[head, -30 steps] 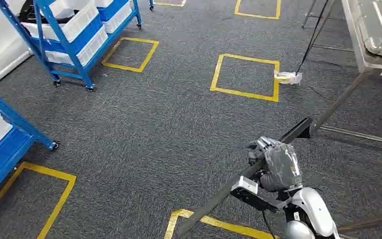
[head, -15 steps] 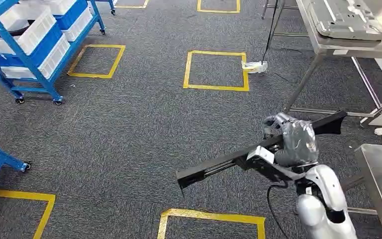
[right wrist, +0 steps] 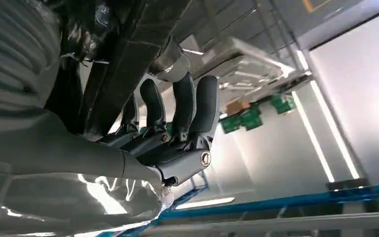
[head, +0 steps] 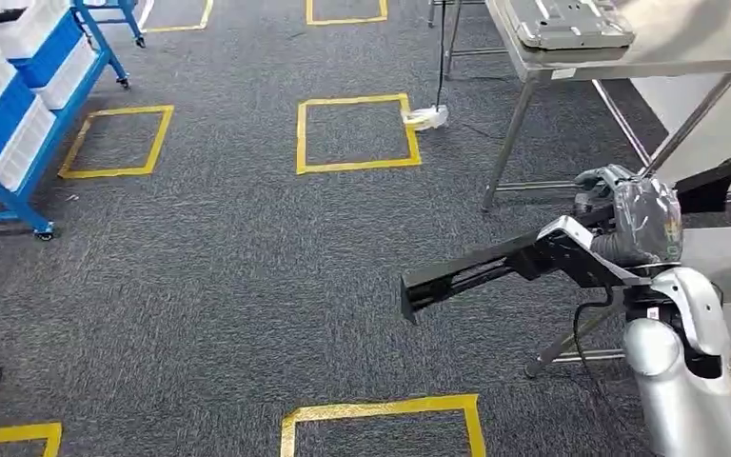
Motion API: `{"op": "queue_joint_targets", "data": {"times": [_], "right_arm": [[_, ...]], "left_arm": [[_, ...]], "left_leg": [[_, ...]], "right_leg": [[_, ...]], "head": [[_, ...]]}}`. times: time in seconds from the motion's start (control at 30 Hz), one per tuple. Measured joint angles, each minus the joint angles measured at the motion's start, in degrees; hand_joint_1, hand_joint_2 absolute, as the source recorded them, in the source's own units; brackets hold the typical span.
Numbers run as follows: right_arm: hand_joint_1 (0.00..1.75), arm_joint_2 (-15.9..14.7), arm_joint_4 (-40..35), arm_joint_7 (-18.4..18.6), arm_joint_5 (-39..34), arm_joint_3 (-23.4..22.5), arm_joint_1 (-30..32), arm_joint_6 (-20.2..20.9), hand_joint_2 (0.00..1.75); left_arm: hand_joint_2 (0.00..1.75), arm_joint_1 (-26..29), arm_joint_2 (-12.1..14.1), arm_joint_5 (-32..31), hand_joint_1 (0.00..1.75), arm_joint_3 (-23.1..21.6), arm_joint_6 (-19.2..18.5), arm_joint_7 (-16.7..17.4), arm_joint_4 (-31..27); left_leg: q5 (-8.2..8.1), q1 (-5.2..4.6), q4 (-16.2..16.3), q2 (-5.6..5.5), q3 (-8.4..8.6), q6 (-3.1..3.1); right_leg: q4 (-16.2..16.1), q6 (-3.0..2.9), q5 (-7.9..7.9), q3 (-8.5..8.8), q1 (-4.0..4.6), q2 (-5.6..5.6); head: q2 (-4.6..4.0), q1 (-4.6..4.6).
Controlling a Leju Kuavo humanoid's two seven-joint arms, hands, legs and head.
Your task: Take the parts from the cabinet and place them on the table.
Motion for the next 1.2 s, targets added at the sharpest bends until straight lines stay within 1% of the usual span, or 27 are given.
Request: {"op": "queue_joint_targets", "data": {"times": [0.1, 0.13, 0.17, 0.2, 0.27, 0.3, 0.33, 0.37, 0.4, 0.43, 0.47, 0.53, 0.6, 0.63, 0.67, 0.7, 0.77, 0.8, 0.83, 0.87, 0.93, 0.97, 1.0, 1.1, 1.13, 1.17, 1.2], "right_arm": [[1.75, -0.6, 0.5, 0.0, 0.0, -0.5, 0.2, 0.0, 1.75], [1.75, -1.0, 0.5, 0.0, 0.0, -0.7, 0.2, 0.0, 1.75], [1.75, -1.3, 0.7, 0.0, 0.0, -1.1, 0.0, 0.0, 1.75], [1.75, -1.3, 0.9, 0.0, 0.3, -1.2, -0.4, 0.0, 1.75], [1.75, -1.4, 1.4, 0.0, 0.9, -1.4, -0.4, 0.2, 1.75], [1.75, -1.4, 1.8, 0.0, 1.0, -1.5, -0.3, 0.2, 1.75], [1.75, -1.5, 2.1, 0.1, 1.0, -1.6, -0.2, 0.3, 1.75], [1.75, -1.5, 2.3, 0.1, 1.2, -1.6, -0.2, 0.3, 1.75], [1.75, -1.7, 2.6, 0.1, 1.6, -1.8, -0.3, 0.3, 1.75], [1.75, -1.8, 2.8, 0.2, 1.9, -1.9, -0.6, 0.4, 1.75], [1.75, -1.8, 3.2, 0.3, 2.2, -2.0, -0.8, 0.4, 1.75], [1.75, -1.9, 4.0, 0.8, 3.0, -2.3, -1.2, 0.6, 1.75], [1.75, -2.4, 4.8, 0.8, 3.1, -2.7, -1.5, 0.7, 1.75], [1.75, -2.5, 5.3, 0.9, 3.2, -3.0, -2.0, 0.8, 1.75], [1.75, -2.6, 5.7, 1.2, 3.3, -3.4, -2.4, 0.9, 1.75], [1.75, -2.6, 6.4, 1.3, 3.7, -3.5, -3.1, 0.9, 1.75], [1.75, -2.6, 7.6, 1.3, 3.8, -3.7, -3.9, 1.0, 1.75], [1.75, -2.6, 8.4, 1.4, 3.9, -4.0, -4.0, 1.1, 1.75], [1.75, -2.6, 9.1, 1.5, 3.9, -4.4, -4.0, 1.2, 1.75], [1.75, -2.6, 9.5, 1.6, 3.9, -4.6, -4.1, 1.2, 1.75], [1.75, -2.7, 10.0, 1.6, 3.9, -5.1, -4.2, 1.2, 1.75], [1.75, -2.7, 10.3, 1.7, 4.0, -5.3, -4.3, 1.2, 1.75], [1.75, -2.8, 10.5, 1.8, 4.0, -5.5, -4.3, 1.1, 1.75], [1.75, -2.9, 11.2, 1.8, 4.3, -6.0, -4.1, 1.1, 1.75], [1.75, -3.0, 11.3, 1.8, 4.5, -6.2, -4.1, 1.0, 1.75], [1.75, -3.2, 11.3, 1.7, 4.4, -6.4, -3.9, 0.0, 1.75], [1.75, -3.4, 11.2, 1.9, 4.2, -6.7, -4.5, -0.3, 1.75]], "left_arm": [[1.75, -0.1, 0.6, -0.1, 0.00, 0.2, 0.0, -0.1, 0.0], [1.75, -0.2, 0.6, -0.1, 0.00, 0.3, 0.0, -0.2, 0.0], [1.75, -0.2, 0.6, -0.1, 0.00, 0.3, -0.1, -0.2, 0.0], [1.75, -0.1, 0.6, -0.2, 0.00, 0.4, -0.1, -0.2, 0.0], [1.75, 0.0, 0.6, -0.4, 0.00, 0.5, -0.1, -0.2, 0.0], [1.75, 0.0, 0.6, -0.5, 0.00, 0.6, -0.1, -0.2, 0.0], [1.75, 0.0, 0.5, -0.6, 0.00, 0.8, -0.1, -0.2, 0.0], [1.75, -0.1, 0.5, -0.7, 0.00, 0.9, -0.1, -0.2, 0.0], [1.75, -0.1, 0.5, -0.8, 0.00, 0.9, -0.1, -0.2, 0.0], [1.75, -0.1, 0.4, -0.9, 0.00, 1.0, -0.2, -0.2, 0.0], [1.75, -0.1, 0.5, -1.1, 0.00, 1.1, -0.2, -0.3, 0.0], [1.75, -0.2, 0.7, -1.5, 0.00, 1.3, -0.2, -0.3, 0.0], [1.75, -0.5, 0.7, -1.9, 0.00, 1.4, -0.4, -0.3, 0.0], [1.75, -0.7, 0.7, -2.2, 0.00, 1.5, -0.4, -0.3, 0.0], [1.75, -0.7, 0.7, -2.3, 0.00, 1.5, -0.5, -0.3, 0.0], [1.75, -0.6, 0.7, -2.6, 0.00, 1.6, -0.5, -0.3, 0.0], [1.75, -0.6, 0.7, -2.7, 0.00, 1.8, -0.5, -0.3, 0.0], [1.75, -0.5, 0.7, -2.9, 0.00, 1.9, -0.5, -0.2, 0.0], [1.75, -0.5, 0.7, -3.2, 0.00, 2.0, -0.5, -0.2, 0.0], [1.75, -0.5, 0.7, -3.2, 0.00, 2.1, -0.5, -0.2, 0.0], [1.75, -0.5, 0.7, -3.3, 0.00, 2.4, -0.5, -0.2, 0.0], [1.75, -0.3, 0.8, -3.3, 0.00, 2.6, -0.5, -0.2, 0.0], [1.75, -0.2, 0.9, -3.4, 0.00, 2.7, -0.4, -0.2, 0.0], [1.75, -0.1, 1.1, -3.6, 0.00, 3.0, -0.2, -0.2, 0.0], [1.75, -0.2, 1.1, -3.8, 0.00, 3.1, -0.1, -0.4, 0.0], [1.75, -0.5, 1.1, -4.4, 0.00, 3.2, 0.3, -2.5, 0.0], [1.75, -0.4, 1.1, -4.9, 0.00, 3.2, 0.4, -5.1, 0.0]], "left_leg": [[0.21, -0.37, -1.1, 1.83, 0.44, 0.46], [1.12, 0.40, -2.8, 2.72, 1.04, 0.58], [1.44, 0.11, -3.6, 3.62, 1.44, 0.63], [1.60, 0.09, -3.7, 4.32, 1.43, 0.91], [1.44, 0.07, -3.6, 5.93, 1.33, 0.83], [1.38, 0.11, -3.5, 6.72, 1.31, 0.78], [1.28, 0.17, -3.5, 7.51, 1.31, 0.63], [1.09, 0.29, -3.2, 8.22, 1.30, 0.37], [0.72, 0.51, -2.8, 8.96, 1.31, 0.00], [0.24, 0.70, -2.2, 9.60, 1.27, -0.47], [-0.29, 0.49, -1.6, 10.13, 1.16, -1.09], [-0.82, 0.27, -0.9, 10.75, 1.05, -1.69], [-0.84, 0.34, -0.9, 11.82, 1.43, -2.19], [-1.33, 0.46, -0.7, 11.73, 1.20, -2.50], [-2.46, 0.82, 0.5, 9.07, 0.89, -2.78], [-4.59, 0.96, 3.7, 7.19, -0.46, -2.85], [-8.70, 0.97, 13.2, 5.74, -5.11, -2.91], [-9.31, 0.95, 16.5, 5.57, -6.93, -2.74], [-8.60, 0.89, 17.1, 5.51, -7.58, -2.43], [-6.72, 0.74, 15.3, 5.41, -7.07, -2.00], [-1.24, 0.22, 6.2, 4.09, -3.26, -0.89], [0.66, -0.17, 1.2, 1.18, -1.19, -0.16], [0.12, 0.06, 0.2, -0.16, -0.46, 0.30], [0.47, -0.42, -0.7, 1.40, -0.03, 0.68], [1.25, -0.44, -2.2, 2.28, 0.44, 0.88], [2.17, -0.12, -3.7, 3.54, 1.10, 0.68], [2.46, -0.14, -4.6, 3.88, 1.25, 1.04]], "right_leg": [[-0.7, 1.25, 0.81, -0.59, -0.51, 1.99], [-0.2, 1.35, 0.54, -0.67, -0.22, 1.39], [1.2, 1.38, -0.78, -1.36, 0.19, -2.23], [4.5, 1.58, -3.01, -2.96, 0.27, -4.21], [12.5, 2.06, -6.66, -6.52, -0.07, -5.65], [14.9, 2.35, -7.20, -7.69, -0.38, -5.92], [14.8, 2.71, -6.40, -7.56, -0.76, -6.18], [12.1, 3.08, -4.53, -6.02, -1.07, -6.58], [7.0, 3.45, -1.99, -3.17, -1.39, -7.12], [2.1, 3.79, 0.03, -0.35, -1.55, -8.31], [0.0, 3.75, -1.23, 0.51, -1.00, -10.46], [0.2, 2.10, -0.90, 0.42, -0.78, -8.98], [0.3, 1.43, -0.82, 0.10, -0.66, -7.95], [0.1, 0.90, -0.59, 0.19, -0.89, -7.42], [0.0, 0.55, -0.55, 0.22, -0.90, -7.08], [0.0, 0.25, -0.46, 0.14, -0.88, -6.58], [0.0, 0.00, -0.32, -0.03, -0.55, -5.30], [0.0, -0.07, -0.28, -0.08, -0.30, -4.64], [0.0, -0.14, -0.23, -0.08, -0.12, -4.00], [0.0, -0.20, -0.19, -0.08, 0.03, -3.29], [0.0, -0.26, -0.07, -0.06, 0.10, -1.83], [0.0, -0.24, 0.04, -0.07, -0.12, -1.20], [0.0, 0.05, 0.17, -0.18, 0.01, -0.52], [-0.7, 1.29, 0.95, -0.64, -1.04, 1.68], [-1.3, 1.93, 1.40, -0.60, -0.85, 2.51], [-0.4, 1.61, 0.64, -0.94, -0.57, -0.17], [1.5, 1.66, -1.30, -1.84, -0.14, -3.22]], "head": [[0.00, -0.09], [0.00, -0.09], [0.00, 0.02], [0.00, 0.06], [0.00, 0.11], [0.00, 0.13], [0.00, 0.11], [0.00, 0.11], [0.00, 0.13], [0.00, 0.11], [0.00, 0.17], [0.00, -0.04], [0.00, -0.02], [0.00, -0.02], [0.00, -0.02], [0.00, -0.04], [0.00, -0.07], [0.00, -0.04], [0.00, -0.07], [0.00, -0.04], [0.00, -0.04], [0.00, -0.04], [0.00, 0.04], [0.00, -0.09], [0.00, -0.02], [0.00, -0.05], [0.00, 0.40]]}}
